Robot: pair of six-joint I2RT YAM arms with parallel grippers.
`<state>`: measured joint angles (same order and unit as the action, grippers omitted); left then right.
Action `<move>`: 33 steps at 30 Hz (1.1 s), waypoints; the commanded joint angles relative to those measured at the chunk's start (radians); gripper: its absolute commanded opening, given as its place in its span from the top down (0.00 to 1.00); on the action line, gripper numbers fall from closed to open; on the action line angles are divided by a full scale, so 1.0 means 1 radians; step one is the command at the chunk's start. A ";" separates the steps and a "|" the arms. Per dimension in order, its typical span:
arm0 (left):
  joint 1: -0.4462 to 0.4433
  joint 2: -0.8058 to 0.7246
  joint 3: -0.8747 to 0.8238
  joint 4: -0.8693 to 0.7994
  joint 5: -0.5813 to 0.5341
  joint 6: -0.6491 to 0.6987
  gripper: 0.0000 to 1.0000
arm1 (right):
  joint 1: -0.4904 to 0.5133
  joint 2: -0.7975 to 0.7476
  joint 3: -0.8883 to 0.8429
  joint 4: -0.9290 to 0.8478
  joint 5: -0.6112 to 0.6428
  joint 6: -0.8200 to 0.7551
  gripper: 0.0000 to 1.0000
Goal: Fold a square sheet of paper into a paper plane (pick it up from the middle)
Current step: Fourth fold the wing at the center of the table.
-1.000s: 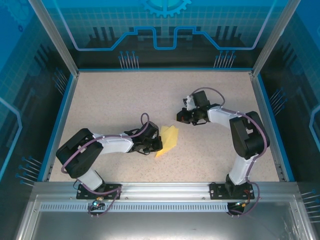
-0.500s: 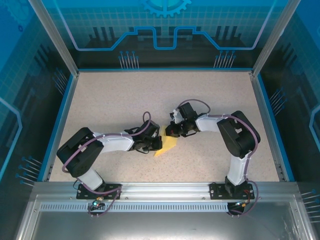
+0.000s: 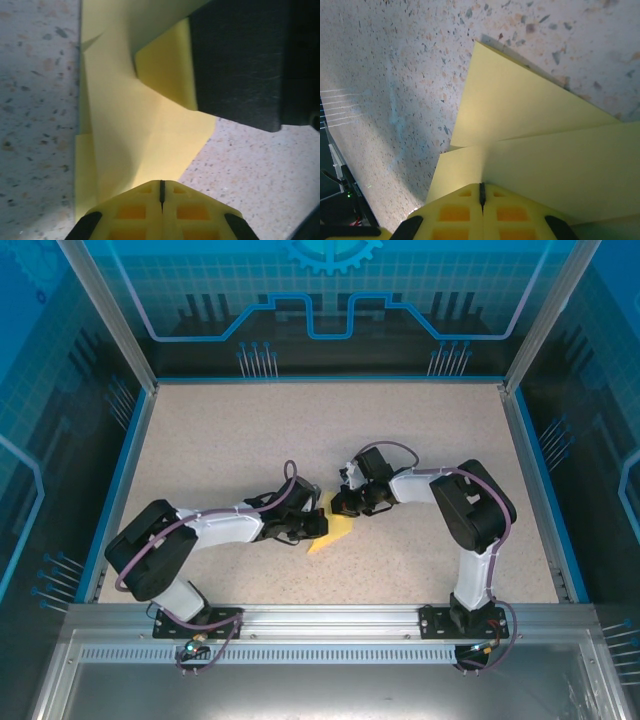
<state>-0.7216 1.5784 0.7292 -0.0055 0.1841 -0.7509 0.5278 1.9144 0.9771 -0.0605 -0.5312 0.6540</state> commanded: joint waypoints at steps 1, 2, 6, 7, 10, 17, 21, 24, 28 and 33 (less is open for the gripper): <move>0.007 0.022 0.025 0.029 0.063 -0.045 0.99 | 0.006 0.044 0.005 -0.066 0.040 -0.017 0.98; 0.007 0.032 0.024 0.028 0.068 -0.053 0.99 | 0.006 0.048 0.008 -0.070 0.041 -0.016 0.98; 0.008 0.044 0.003 0.017 0.059 -0.085 1.00 | 0.005 0.053 0.010 -0.080 0.046 -0.022 0.98; 0.008 0.043 -0.004 0.015 0.055 -0.093 1.00 | 0.007 0.054 0.011 -0.084 0.048 -0.022 0.98; 0.011 0.038 -0.032 0.018 0.049 -0.112 1.00 | 0.007 0.057 0.015 -0.090 0.051 -0.025 0.98; 0.021 0.035 -0.085 0.033 0.034 -0.144 1.00 | 0.007 0.060 0.017 -0.102 0.055 -0.030 0.98; 0.023 0.032 -0.099 0.039 0.035 -0.149 1.00 | 0.008 0.065 0.019 -0.108 0.056 -0.031 0.98; 0.024 0.027 -0.105 0.034 0.035 -0.149 1.00 | 0.006 0.066 0.021 -0.113 0.057 -0.033 0.98; 0.027 0.005 -0.088 0.016 0.045 -0.130 1.00 | 0.007 0.067 0.022 -0.114 0.059 -0.033 0.98; 0.026 -0.041 -0.079 -0.004 0.048 -0.106 0.97 | 0.006 0.067 0.031 -0.121 0.055 -0.036 0.98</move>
<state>-0.7052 1.5810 0.6514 0.0433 0.2184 -0.8841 0.5278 1.9308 1.0096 -0.1078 -0.5323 0.6392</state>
